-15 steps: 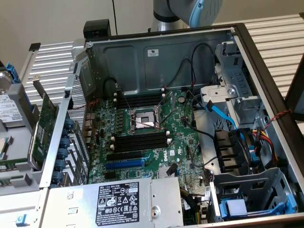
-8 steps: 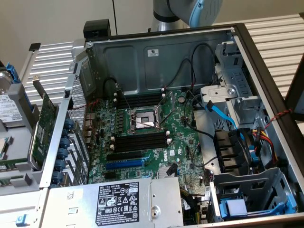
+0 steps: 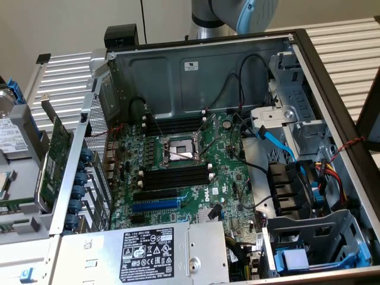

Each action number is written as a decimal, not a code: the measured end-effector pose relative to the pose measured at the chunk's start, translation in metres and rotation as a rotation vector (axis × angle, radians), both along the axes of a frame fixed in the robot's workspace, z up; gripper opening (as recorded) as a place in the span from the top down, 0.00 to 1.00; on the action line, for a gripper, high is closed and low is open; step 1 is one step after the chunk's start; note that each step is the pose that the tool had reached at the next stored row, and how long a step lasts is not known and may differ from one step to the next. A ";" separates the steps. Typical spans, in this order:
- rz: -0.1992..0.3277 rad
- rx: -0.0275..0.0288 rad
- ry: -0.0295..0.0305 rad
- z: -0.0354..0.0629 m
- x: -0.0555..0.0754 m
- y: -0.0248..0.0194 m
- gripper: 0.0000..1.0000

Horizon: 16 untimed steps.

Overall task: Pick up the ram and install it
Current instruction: 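Pick up the ram and move it above insertion slot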

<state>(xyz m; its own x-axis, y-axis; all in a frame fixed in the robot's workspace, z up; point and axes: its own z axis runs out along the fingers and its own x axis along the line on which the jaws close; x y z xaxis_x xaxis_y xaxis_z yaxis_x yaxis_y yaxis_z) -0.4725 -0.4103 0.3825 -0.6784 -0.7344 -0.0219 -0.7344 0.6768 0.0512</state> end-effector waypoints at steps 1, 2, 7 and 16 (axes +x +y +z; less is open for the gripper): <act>0.018 0.0000 0.0000 -0.0001 0.000 0.0000 0.89; 0.036 0.0000 -0.0001 -0.0002 0.000 0.0000 0.89; 0.127 0.0001 0.0000 -0.0008 0.000 0.0000 0.89; 0.292 -0.0001 0.0000 -0.0027 0.000 0.0000 0.89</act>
<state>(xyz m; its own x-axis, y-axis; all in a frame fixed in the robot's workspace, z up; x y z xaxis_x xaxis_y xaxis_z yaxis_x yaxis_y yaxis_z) -0.4725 -0.4103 0.3797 -0.4386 -0.8984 -0.0219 -0.8979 0.4372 0.0512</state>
